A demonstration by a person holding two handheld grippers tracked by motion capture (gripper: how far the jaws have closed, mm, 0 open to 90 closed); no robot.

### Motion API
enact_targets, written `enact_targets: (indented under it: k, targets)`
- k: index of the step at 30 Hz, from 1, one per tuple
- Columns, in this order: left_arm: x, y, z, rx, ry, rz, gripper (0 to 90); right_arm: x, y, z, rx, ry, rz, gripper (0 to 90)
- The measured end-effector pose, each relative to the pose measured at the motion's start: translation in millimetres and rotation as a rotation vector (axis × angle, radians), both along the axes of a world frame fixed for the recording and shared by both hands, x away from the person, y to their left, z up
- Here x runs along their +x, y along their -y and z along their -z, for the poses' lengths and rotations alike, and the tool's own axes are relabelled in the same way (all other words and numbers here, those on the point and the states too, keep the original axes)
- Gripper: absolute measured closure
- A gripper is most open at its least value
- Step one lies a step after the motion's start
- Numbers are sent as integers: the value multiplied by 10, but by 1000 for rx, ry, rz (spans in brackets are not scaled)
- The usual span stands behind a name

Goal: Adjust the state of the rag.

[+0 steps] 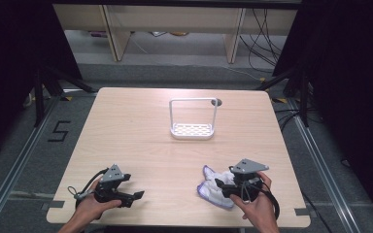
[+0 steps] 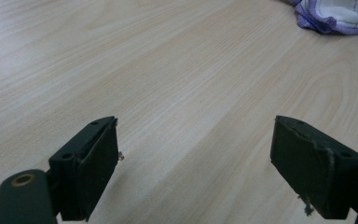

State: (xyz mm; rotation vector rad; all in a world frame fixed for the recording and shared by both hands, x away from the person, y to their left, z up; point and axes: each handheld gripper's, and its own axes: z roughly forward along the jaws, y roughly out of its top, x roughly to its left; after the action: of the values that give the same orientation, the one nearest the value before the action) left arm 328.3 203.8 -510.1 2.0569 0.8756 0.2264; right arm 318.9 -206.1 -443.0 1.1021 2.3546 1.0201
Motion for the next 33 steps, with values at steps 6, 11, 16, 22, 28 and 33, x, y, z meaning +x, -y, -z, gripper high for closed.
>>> enact_targets:
  k: [6,11,16,22,28,33]
  targets:
    - [-11,16,8,2,0,-3,147,135,-214,104,-58,-58,-28,336]
    - [-6,10,6,17,11,12,147,229,-280,255,-128,-104,-31,325]
    - [-3,8,6,33,5,28,147,267,-275,388,-127,-156,-32,376]
    - [-9,27,13,32,3,14,147,268,-253,415,-100,-181,-26,568]
    - [-11,26,15,3,0,-3,148,225,-286,240,-93,-120,-58,713]
    - [3,9,12,9,3,-8,148,210,-371,-162,4,-13,-120,719]
